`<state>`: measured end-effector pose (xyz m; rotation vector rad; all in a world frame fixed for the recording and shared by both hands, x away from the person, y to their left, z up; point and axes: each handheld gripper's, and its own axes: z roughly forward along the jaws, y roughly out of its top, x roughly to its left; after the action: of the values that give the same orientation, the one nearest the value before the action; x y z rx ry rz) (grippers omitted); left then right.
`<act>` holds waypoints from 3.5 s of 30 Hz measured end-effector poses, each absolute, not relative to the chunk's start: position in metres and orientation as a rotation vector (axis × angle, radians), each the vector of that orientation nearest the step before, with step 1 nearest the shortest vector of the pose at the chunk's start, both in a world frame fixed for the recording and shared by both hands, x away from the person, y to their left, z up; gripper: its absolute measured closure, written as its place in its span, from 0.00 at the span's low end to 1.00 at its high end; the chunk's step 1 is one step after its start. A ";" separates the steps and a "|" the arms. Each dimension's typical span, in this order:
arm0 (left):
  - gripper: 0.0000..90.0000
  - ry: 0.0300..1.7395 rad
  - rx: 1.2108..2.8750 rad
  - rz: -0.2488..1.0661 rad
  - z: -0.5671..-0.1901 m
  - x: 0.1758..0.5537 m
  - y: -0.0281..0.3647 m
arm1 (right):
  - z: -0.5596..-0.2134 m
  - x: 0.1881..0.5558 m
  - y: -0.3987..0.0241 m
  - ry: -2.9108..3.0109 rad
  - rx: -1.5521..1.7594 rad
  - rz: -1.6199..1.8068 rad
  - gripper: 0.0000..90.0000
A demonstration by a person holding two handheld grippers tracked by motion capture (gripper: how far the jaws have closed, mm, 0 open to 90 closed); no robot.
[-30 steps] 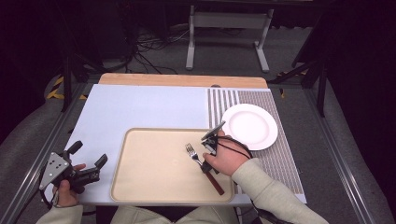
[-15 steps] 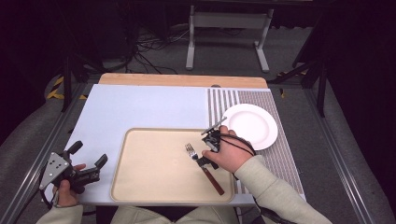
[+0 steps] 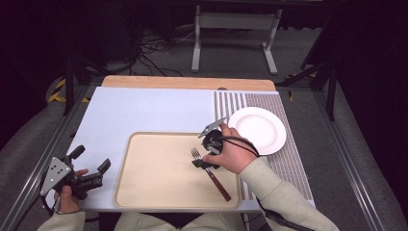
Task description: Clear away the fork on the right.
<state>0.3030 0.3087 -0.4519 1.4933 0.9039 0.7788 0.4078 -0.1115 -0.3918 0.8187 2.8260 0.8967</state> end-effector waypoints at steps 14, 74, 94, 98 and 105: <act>0.00 0.902 1.490 0.780 -0.452 0.303 0.309 | -0.395 0.423 -0.092 2.884 0.342 0.811 0.78; 0.00 0.900 1.493 0.775 -0.452 0.304 0.309 | -0.431 0.456 -0.112 2.818 0.394 0.752 1.00; 0.00 0.900 1.502 0.774 -0.452 0.304 0.308 | -0.430 0.462 -0.145 2.785 0.512 0.723 1.00; 0.00 0.899 1.501 0.773 -0.452 0.305 0.308 | -0.430 0.462 -0.151 2.780 0.541 0.719 1.00; 0.00 0.897 1.499 0.772 -0.453 0.306 0.307 | -0.431 0.463 -0.161 2.769 0.568 0.721 1.00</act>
<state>0.3056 0.3067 -0.4527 1.4993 0.8972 0.7724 0.4629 -0.1610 -0.4311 0.5679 2.7695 0.7211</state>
